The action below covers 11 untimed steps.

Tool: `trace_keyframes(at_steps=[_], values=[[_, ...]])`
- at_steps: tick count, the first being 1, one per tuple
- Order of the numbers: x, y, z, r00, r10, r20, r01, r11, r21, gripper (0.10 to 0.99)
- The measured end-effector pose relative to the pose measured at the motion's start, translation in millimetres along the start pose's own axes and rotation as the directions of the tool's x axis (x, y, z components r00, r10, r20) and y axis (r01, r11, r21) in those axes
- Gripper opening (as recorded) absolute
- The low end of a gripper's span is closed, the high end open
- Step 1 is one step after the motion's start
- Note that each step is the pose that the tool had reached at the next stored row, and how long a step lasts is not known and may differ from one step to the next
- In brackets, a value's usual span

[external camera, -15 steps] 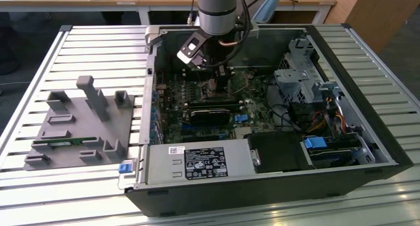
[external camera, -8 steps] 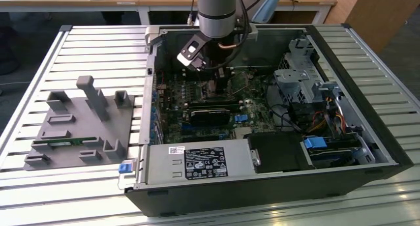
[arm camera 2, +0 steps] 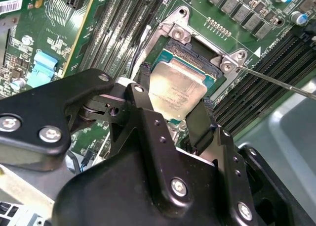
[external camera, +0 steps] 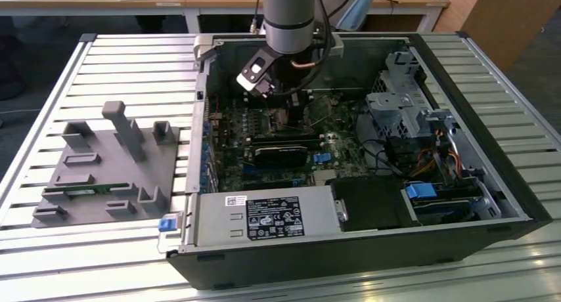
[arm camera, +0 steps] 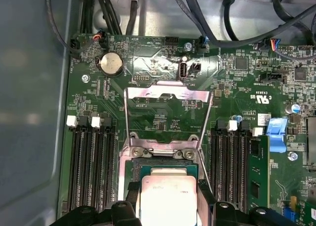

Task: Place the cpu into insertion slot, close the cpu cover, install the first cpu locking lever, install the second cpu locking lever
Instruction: 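Place the cpu into insertion slot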

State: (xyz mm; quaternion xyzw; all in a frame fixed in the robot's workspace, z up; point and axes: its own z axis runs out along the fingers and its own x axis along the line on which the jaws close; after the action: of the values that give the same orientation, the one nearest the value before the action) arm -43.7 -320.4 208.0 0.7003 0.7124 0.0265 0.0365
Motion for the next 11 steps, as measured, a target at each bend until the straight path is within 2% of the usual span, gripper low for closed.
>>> trace_keyframes(at_steps=[11], values=[[0.1,-0.8,6.4,1.0000,0.002,0.0002,-0.002,1.0000,0.000,0.541]])
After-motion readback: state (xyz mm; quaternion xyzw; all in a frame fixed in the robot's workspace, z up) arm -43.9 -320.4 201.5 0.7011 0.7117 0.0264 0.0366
